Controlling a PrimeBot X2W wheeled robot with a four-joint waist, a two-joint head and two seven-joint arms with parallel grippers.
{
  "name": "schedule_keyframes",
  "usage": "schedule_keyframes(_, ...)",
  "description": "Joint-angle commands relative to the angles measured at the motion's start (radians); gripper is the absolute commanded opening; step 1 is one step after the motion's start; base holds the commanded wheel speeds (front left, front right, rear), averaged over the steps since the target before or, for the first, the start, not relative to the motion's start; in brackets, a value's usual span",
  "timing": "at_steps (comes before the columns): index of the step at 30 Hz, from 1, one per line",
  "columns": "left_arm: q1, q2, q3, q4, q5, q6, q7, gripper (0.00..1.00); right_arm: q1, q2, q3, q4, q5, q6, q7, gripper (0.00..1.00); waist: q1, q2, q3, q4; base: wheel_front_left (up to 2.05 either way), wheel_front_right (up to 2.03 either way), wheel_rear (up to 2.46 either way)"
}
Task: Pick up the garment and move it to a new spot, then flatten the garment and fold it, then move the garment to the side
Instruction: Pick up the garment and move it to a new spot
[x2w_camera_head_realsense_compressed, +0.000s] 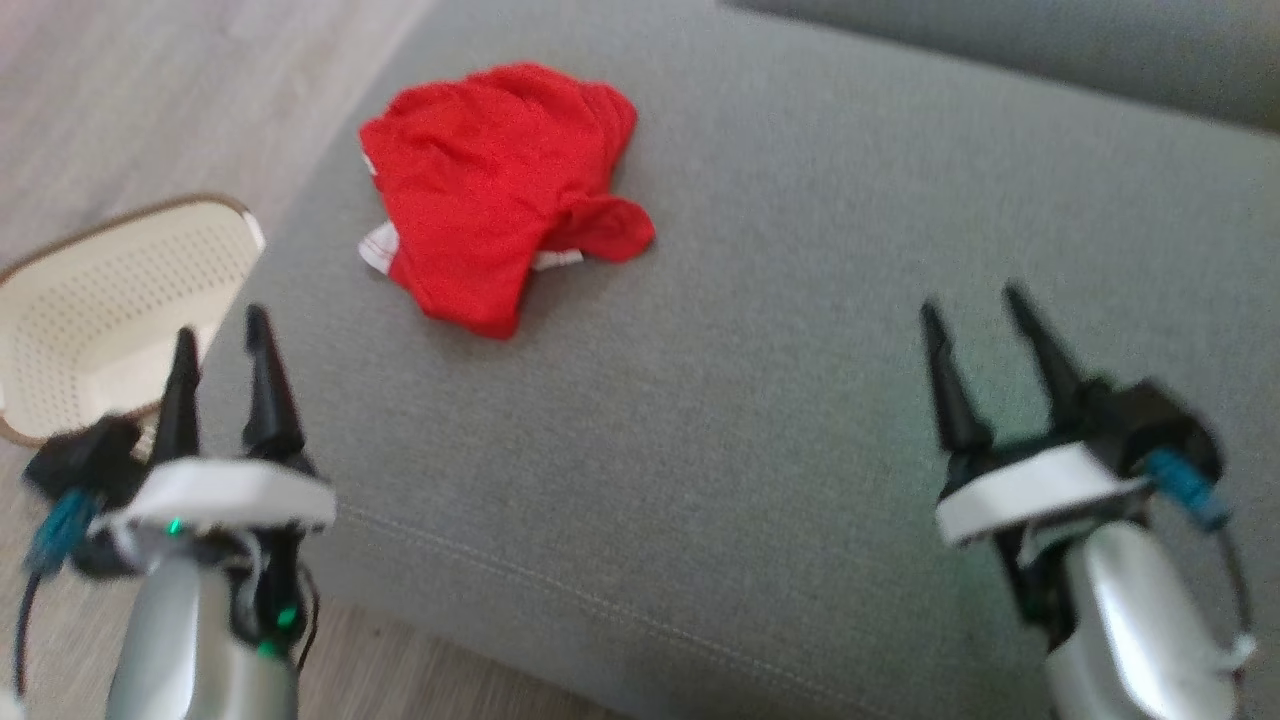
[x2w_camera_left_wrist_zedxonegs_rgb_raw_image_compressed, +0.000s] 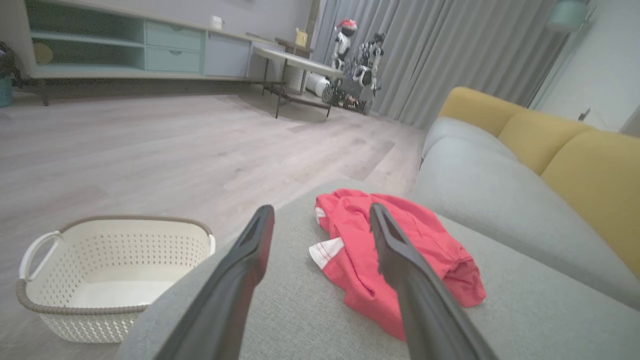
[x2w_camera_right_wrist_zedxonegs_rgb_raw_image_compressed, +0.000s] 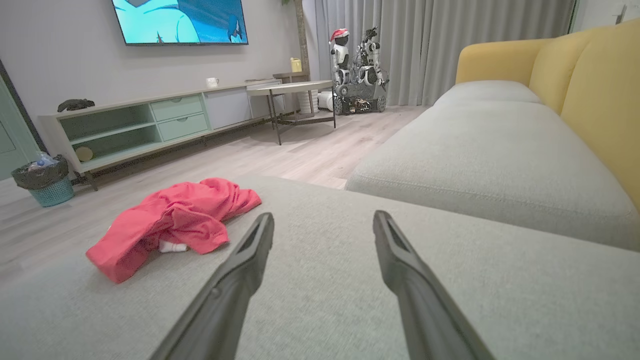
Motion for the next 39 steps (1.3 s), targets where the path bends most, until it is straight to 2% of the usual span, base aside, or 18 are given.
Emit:
schedule_keyframes(1,-0.1,0.018,0.021,0.044,0.009,-0.013,-0.005,1.0,-0.055,-0.011,0.003,-0.074,-0.013,-0.001,0.02,1.0,0.0,0.0,0.072,-0.026,0.0,0.0,0.0)
schedule_keyframes(7,-0.323,0.049,-0.01,0.279,-0.024,-0.048,0.04,1.0,-0.085,-0.034,-0.037,-0.23,-0.049,-0.001,0.103,1.0,0.0,0.0,0.171,-0.055,0.0,0.0,0.0)
schedule_keyframes(14,-0.539,0.099,-0.047,0.509,-0.061,-0.069,0.111,1.0,-0.106,-0.055,-0.035,-0.373,-0.064,-0.001,0.179,1.0,0.0,0.0,0.248,-0.094,0.0,0.0,0.0)
schedule_keyframes(26,-0.697,0.148,-0.086,0.805,-0.091,-0.075,0.201,1.0,-0.105,-0.046,-0.023,-0.416,-0.074,-0.001,0.2,1.0,0.0,0.0,0.294,-0.148,0.0,0.0,0.0)
schedule_keyframes(27,-0.703,0.149,-0.086,0.821,-0.096,-0.075,0.199,0.16,-0.105,-0.044,-0.024,-0.414,-0.074,-0.001,0.198,1.0,0.0,0.0,0.294,-0.151,0.0,0.0,0.0)
schedule_keyframes(28,-0.708,0.15,-0.085,0.833,-0.102,-0.075,0.19,0.0,-0.105,-0.043,-0.024,-0.411,-0.074,-0.001,0.196,1.0,0.0,0.0,0.292,-0.154,0.0,0.0,0.0)
schedule_keyframes(34,-0.715,0.159,-0.088,0.849,-0.132,-0.076,0.077,0.0,-0.096,-0.029,-0.03,-0.376,-0.067,-0.001,0.17,1.0,0.0,0.0,0.251,-0.161,0.0,0.0,0.0)
schedule_keyframes(39,-0.693,0.175,-0.104,0.77,-0.175,-0.076,0.009,0.0,-0.088,-0.016,-0.025,-0.331,-0.051,-0.001,0.136,1.0,0.0,0.0,0.183,-0.164,0.0,0.0,0.0)
